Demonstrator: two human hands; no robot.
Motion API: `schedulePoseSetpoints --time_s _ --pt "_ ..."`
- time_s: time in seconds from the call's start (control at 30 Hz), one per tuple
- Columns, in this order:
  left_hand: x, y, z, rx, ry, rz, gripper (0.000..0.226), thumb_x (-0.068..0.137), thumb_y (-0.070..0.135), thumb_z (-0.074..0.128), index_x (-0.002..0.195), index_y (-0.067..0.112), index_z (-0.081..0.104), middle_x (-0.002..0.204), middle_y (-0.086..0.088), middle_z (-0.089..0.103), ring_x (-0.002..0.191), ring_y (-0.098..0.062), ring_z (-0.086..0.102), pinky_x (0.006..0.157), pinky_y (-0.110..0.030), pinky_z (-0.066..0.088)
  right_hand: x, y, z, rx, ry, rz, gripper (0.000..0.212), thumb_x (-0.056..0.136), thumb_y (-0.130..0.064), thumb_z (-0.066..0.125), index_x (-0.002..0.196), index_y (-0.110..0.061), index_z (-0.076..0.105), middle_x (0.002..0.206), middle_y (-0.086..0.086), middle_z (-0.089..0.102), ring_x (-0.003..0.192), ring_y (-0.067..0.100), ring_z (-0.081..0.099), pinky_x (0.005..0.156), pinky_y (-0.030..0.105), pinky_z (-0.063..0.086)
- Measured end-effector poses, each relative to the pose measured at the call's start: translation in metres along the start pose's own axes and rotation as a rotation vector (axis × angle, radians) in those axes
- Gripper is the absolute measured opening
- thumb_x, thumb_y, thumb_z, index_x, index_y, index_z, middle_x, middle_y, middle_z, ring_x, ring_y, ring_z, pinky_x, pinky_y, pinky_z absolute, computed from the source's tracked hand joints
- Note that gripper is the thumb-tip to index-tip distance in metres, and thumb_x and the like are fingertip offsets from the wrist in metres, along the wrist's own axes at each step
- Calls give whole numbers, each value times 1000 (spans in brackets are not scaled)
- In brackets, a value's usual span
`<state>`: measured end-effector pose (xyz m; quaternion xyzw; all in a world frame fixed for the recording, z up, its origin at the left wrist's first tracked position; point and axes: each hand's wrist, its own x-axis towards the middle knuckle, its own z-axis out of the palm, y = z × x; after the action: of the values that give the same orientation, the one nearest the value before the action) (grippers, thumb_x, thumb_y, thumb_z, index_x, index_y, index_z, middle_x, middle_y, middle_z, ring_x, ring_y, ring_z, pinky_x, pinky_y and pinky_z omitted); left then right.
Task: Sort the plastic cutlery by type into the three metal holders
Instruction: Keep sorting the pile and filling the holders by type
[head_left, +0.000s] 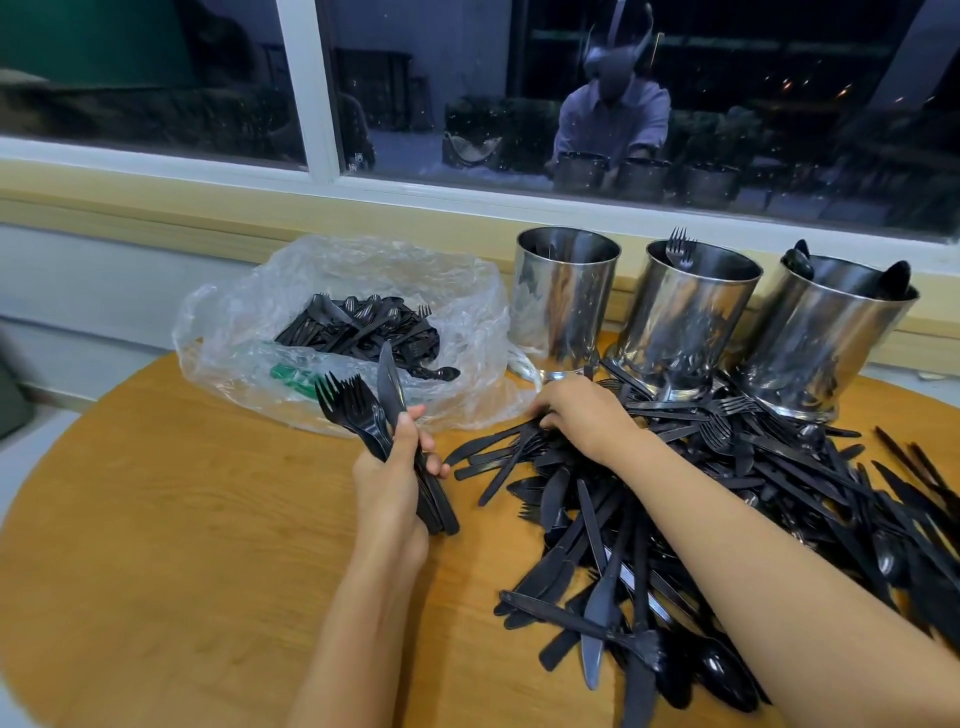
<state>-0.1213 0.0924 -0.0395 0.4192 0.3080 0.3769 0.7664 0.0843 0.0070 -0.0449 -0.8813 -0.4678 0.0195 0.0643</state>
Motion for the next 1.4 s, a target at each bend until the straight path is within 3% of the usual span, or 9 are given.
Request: schedulePoseSetpoints --time_s 0.27,0.4,0.57,0.77,0.9,1.0,1.27,1.4 --pt "-1 0 0 -19 6 -29 21 102 24 49 106 12 65 67 2 51 48 -8 48 59 -28 49 -1 -1 -6 -186 -23 -64 8 94 -8 56 96 -16 55 110 7 54 102 24 51 73 34 42" --pt "2 -2 -1 -65 -7 -53 20 101 23 51 108 12 66 65 3 51 51 -8 47 59 -26 50 -19 -1 -22 -183 202 -15 11 100 -21 51 107 -14 55 108 4 54 105 23 47 66 33 40" --pt "-1 -9 4 -18 -65 -83 24 102 24 48 114 12 65 63 4 43 50 -6 38 51 -22 42 -60 1 -40 64 347 110 8 97 -21 56 95 -14 58 93 -1 55 85 20 51 66 34 42" --pt "-15 -9 31 -62 -146 -135 21 101 19 50 112 8 65 69 1 54 56 -9 47 55 -22 48 -117 29 -42 268 420 313 6 95 -16 59 91 -12 59 78 1 59 73 19 56 71 36 51" --pt "-36 -13 69 -132 -210 -206 19 101 18 49 102 10 66 82 -6 72 69 -13 68 72 -29 58 -157 33 -50 812 459 412 7 90 -12 66 87 -12 60 67 1 56 52 9 52 54 21 47" --pt "-54 -29 103 -150 -284 -269 21 103 17 46 106 9 65 94 -10 75 80 -17 75 71 -28 61 -181 27 -52 1075 439 386 7 88 -10 69 90 -8 62 63 3 59 46 7 52 47 19 43" --pt "-88 -71 158 -67 -398 -286 22 100 19 53 113 7 66 97 -10 76 89 -21 74 72 -33 61 -201 48 -32 1035 460 395 15 87 -14 71 78 -6 61 57 -3 59 45 6 51 46 19 41" --pt "-81 -77 160 20 -376 -208 22 100 21 53 111 12 70 75 -2 69 65 -13 68 64 -27 59 -202 51 -26 1024 408 318 11 88 -17 70 78 -16 66 58 -2 61 49 7 53 50 19 45"
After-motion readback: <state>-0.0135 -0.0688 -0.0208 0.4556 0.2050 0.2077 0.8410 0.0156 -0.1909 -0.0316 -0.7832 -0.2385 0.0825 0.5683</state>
